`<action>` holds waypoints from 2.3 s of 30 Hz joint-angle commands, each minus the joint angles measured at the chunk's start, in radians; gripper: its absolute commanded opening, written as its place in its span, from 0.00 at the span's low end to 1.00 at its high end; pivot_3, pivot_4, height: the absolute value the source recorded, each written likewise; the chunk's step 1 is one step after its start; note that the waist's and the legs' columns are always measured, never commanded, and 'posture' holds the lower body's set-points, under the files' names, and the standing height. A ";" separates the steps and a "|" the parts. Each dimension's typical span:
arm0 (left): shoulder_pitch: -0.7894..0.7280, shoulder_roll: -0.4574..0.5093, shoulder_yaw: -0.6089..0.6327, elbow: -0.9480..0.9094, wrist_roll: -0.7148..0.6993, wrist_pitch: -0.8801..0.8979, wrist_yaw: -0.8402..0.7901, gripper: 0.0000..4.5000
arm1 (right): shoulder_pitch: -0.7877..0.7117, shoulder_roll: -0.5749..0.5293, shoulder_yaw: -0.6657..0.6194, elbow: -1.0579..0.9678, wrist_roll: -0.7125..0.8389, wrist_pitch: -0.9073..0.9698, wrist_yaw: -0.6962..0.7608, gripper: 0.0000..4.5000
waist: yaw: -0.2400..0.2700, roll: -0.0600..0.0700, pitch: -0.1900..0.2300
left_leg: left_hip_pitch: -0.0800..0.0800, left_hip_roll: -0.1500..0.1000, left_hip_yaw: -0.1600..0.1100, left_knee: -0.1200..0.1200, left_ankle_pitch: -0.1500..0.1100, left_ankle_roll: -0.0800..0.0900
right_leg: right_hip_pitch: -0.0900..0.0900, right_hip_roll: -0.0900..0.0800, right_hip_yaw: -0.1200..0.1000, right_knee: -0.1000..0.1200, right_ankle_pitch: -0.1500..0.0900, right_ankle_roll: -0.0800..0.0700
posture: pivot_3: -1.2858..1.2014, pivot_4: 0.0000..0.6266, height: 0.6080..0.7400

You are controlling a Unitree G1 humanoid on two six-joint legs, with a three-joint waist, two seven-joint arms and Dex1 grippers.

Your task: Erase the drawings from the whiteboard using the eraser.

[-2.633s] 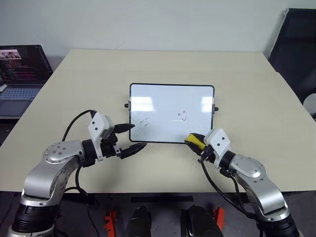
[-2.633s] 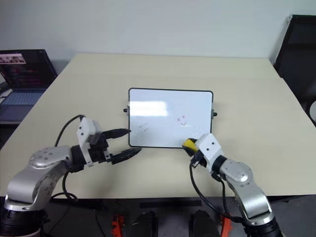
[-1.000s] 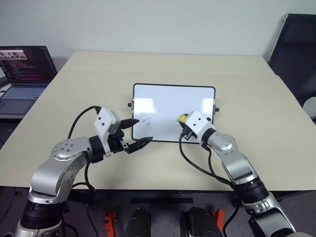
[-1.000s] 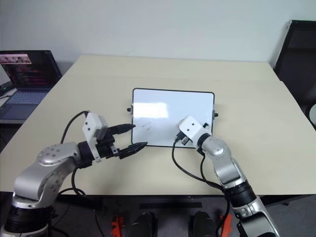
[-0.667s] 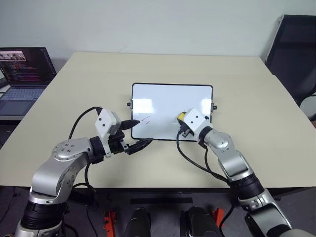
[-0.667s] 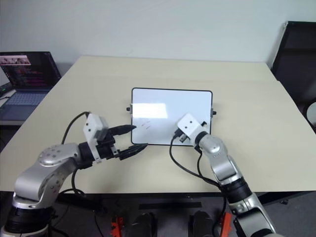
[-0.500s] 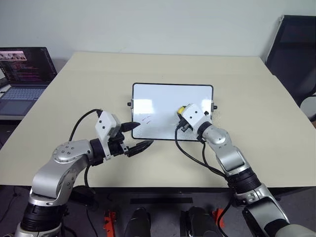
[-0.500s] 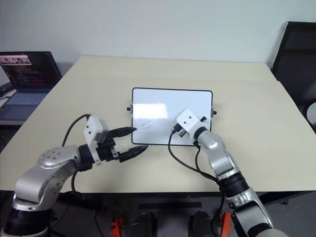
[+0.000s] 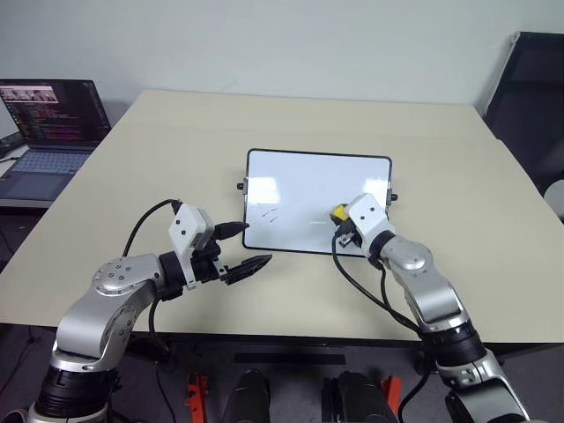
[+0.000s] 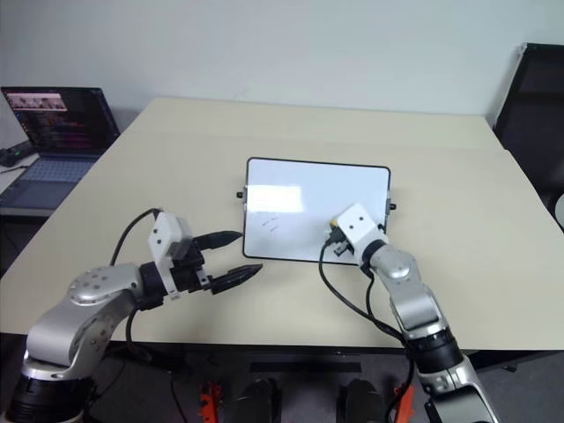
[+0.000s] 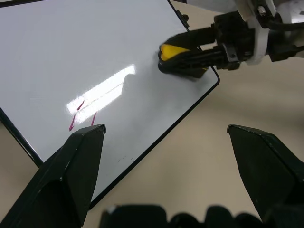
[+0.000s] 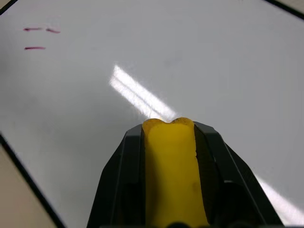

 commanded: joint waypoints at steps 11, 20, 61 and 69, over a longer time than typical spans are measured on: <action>0.134 0.032 0.148 -0.055 -0.039 -0.017 0.012 1.00 | 0.098 -0.150 0.049 -0.303 0.120 0.057 0.239 0.23 | -0.001 0.003 0.003 | -0.009 0.000 -0.001 -0.013 -0.002 -0.002 | -0.007 0.001 -0.002 0.000 0.001 0.006 | 0.52 0.24 1.00; 0.283 -0.005 0.246 -0.050 -0.023 -0.080 0.046 1.00 | 0.148 -0.131 0.108 -0.170 0.026 -0.284 0.174 0.23 | -0.004 0.003 0.003 | -0.010 0.001 -0.001 -0.017 -0.003 -0.004 | -0.009 0.002 -0.003 0.000 -0.004 0.007 | 0.52 0.24 1.00; 0.232 0.023 0.209 -0.012 0.045 -0.144 0.070 1.00 | -0.462 0.155 0.317 0.612 -0.270 -0.516 0.106 0.23 | -0.008 0.003 0.003 | 0.006 0.001 -0.002 -0.014 -0.001 -0.003 | -0.001 0.004 -0.003 0.018 -0.004 0.003 | 0.52 0.24 1.00; 0.221 0.020 0.188 -0.003 0.056 -0.151 0.068 1.00 | -0.516 0.227 0.283 0.718 -0.249 -0.510 0.052 0.23 | -0.013 0.003 0.003 | 0.007 0.002 -0.003 -0.014 0.002 -0.004 | -0.001 0.005 -0.002 0.018 -0.005 -0.004 | 0.52 0.24 1.00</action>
